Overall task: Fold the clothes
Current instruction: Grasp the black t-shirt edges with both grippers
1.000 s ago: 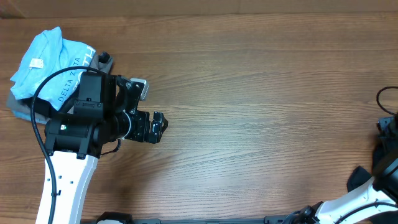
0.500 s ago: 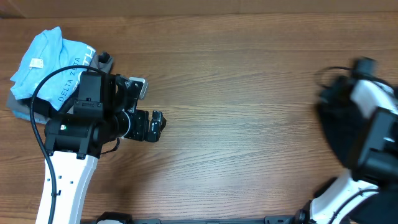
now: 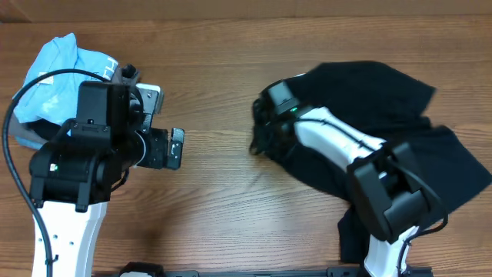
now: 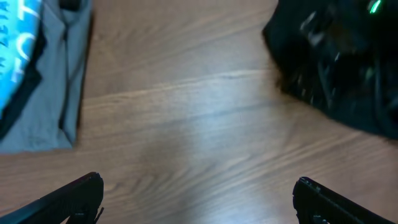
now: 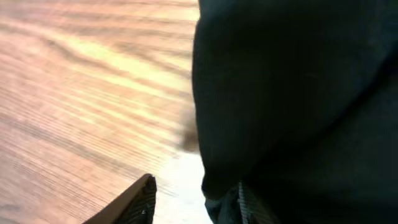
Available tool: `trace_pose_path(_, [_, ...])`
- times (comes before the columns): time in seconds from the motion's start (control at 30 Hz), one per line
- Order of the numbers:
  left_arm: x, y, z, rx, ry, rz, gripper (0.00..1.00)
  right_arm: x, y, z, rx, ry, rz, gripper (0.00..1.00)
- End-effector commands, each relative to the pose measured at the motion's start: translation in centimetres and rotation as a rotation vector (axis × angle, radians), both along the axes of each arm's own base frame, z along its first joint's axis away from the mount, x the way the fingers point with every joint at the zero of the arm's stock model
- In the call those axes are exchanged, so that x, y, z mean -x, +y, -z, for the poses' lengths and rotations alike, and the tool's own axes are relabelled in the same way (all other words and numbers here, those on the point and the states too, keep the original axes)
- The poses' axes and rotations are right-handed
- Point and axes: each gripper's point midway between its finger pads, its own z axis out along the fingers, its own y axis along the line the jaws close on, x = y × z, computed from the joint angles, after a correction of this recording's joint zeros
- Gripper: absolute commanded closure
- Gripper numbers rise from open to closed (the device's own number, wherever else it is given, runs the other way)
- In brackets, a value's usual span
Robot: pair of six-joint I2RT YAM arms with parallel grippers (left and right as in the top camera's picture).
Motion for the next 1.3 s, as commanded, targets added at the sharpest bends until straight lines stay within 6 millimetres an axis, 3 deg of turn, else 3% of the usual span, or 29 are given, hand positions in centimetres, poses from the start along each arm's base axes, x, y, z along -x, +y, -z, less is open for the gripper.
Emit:
trace_pose_path(0.0, [-0.3,-0.7,-0.9,0.016,-0.031,0.035,0.00,-3.0,-2.6,-4.9,0.044,-0.167,0.090,0.51])
trace_pose_path(0.2, [-1.5,-3.2,-1.9,0.135,-0.077,0.115,0.00,-5.3,-8.2,-11.5,-0.034,-0.268,0.249,0.51])
trace_pose_path(0.33, [-3.2,-5.6,-1.5,0.219,-0.065,0.189,0.09,-5.1,-12.1,-16.0,-0.092,-0.325,0.313,0.50])
trace_pose_path(0.43, [-4.8,-7.5,1.2,0.211,0.010,0.230,0.11,-4.4,-14.9,-18.5,-0.097,-0.361,0.379,0.48])
trace_pose_path(0.57, [-7.6,-11.4,6.6,0.197,0.123,0.305,0.12,-2.5,-17.9,-21.1,-0.098,-0.389,0.457,0.45])
trace_pose_path(0.67, [-10.0,-14.9,10.5,0.202,0.151,0.368,0.21,-1.1,-19.0,-22.0,-0.109,-0.371,0.527,0.41])
trace_pose_path(0.77, [-12.1,-18.1,14.2,0.203,0.142,0.421,0.50,0.1,-19.6,-22.0,-0.114,-0.328,0.585,0.41])
trace_pose_path(0.9, [-13.7,-21.4,18.5,0.199,0.129,0.479,0.83,1.7,-19.8,-20.9,-0.096,-0.242,0.618,0.53])
trace_pose_path(0.97, [-14.2,-22.4,20.5,0.192,0.129,0.494,0.89,2.4,-19.9,-20.4,-0.080,-0.211,0.620,0.54])
trace_pose_path(1.13, [-15.0,-22.8,26.3,0.153,0.175,0.481,0.96,3.3,-20.0,-20.0,-0.064,-0.172,0.621,0.54])
trace_pose_path(1.27, [-14.9,-18.7,30.9,-0.022,0.264,0.365,0.96,3.3,-20.5,-19.8,-0.037,-0.177,0.636,0.52])
